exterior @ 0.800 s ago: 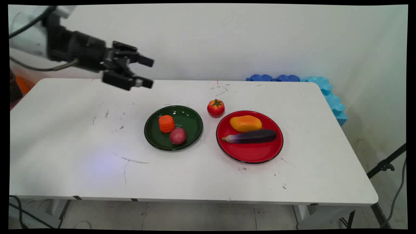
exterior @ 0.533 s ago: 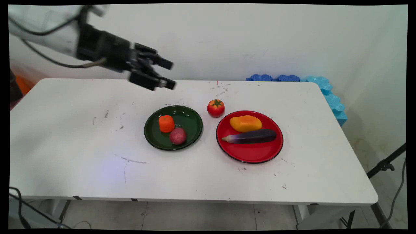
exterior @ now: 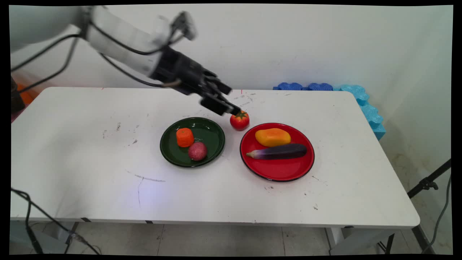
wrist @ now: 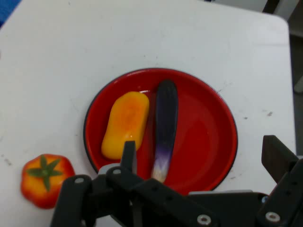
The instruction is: Pick up the eggplant from the red plate
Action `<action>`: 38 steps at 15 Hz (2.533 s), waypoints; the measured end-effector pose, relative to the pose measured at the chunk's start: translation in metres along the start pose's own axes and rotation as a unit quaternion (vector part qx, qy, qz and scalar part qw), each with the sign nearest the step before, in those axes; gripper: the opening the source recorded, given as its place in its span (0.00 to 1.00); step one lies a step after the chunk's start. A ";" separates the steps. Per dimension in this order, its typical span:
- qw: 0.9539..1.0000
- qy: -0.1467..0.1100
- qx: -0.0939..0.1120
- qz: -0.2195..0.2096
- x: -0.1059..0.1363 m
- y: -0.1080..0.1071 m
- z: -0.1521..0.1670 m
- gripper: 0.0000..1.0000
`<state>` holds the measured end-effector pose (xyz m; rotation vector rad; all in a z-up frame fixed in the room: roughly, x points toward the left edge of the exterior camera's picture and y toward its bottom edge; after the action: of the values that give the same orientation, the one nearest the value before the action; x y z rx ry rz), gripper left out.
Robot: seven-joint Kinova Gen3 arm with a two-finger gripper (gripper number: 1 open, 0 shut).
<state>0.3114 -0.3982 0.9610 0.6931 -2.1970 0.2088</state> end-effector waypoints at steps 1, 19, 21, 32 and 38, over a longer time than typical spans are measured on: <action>1.000 -0.005 0.000 0.001 0.003 0.000 0.009 1.00; 0.994 -0.097 -0.021 0.035 0.006 -0.008 0.190 1.00; 0.994 -0.102 -0.023 0.038 0.002 -0.007 0.203 1.00; 0.991 -0.116 -0.033 0.052 -0.015 0.000 0.244 1.00; 0.991 -0.117 -0.033 0.059 -0.020 0.004 0.253 0.00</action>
<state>0.1539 -0.4792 0.7786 0.5758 -2.4593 0.1181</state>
